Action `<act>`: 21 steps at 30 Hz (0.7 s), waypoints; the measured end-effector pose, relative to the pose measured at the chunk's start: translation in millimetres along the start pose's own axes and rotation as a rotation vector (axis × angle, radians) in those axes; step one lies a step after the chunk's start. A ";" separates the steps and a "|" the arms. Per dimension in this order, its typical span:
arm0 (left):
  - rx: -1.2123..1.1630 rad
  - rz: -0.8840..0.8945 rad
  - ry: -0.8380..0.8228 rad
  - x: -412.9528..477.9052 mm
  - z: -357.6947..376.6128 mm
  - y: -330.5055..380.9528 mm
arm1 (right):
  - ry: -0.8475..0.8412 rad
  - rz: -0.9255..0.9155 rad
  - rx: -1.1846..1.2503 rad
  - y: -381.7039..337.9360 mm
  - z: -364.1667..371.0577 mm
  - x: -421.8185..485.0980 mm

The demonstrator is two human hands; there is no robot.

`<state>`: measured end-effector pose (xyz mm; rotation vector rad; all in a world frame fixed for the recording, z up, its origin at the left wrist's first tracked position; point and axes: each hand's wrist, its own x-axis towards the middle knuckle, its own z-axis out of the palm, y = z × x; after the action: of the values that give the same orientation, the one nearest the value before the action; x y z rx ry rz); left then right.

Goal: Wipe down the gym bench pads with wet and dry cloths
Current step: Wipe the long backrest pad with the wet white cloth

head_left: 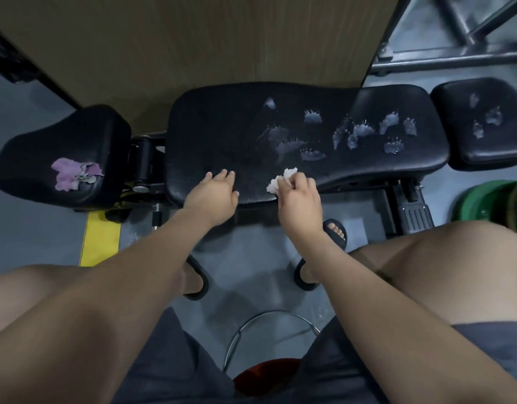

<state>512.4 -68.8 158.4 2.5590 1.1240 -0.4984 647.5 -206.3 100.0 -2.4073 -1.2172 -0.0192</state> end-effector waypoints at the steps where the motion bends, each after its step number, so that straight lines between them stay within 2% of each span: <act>1: -0.024 -0.004 0.109 0.2 -1.8 -3.5 | -0.017 -0.013 -0.013 -0.5 2.2 4.3; 3: -0.087 -0.021 0.270 3.6 -2.7 -14.2 | -0.060 -0.032 -0.025 -2.4 5.7 14.7; 9: -0.170 -0.086 0.428 33.1 10.0 -54.5 | -0.104 -0.050 -0.064 -6.4 11.9 51.7; 16: -0.264 -0.159 0.481 58.6 24.1 -81.7 | -0.163 -0.031 -0.127 -21.9 20.5 114.8; 21: -0.201 -0.190 0.557 59.9 39.7 -78.9 | -0.188 -0.079 -0.159 -28.3 33.9 162.6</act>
<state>483.6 5.0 86.8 2.4842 1.5129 0.3045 719.2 -54.4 113.6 -2.5419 -1.4448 0.0914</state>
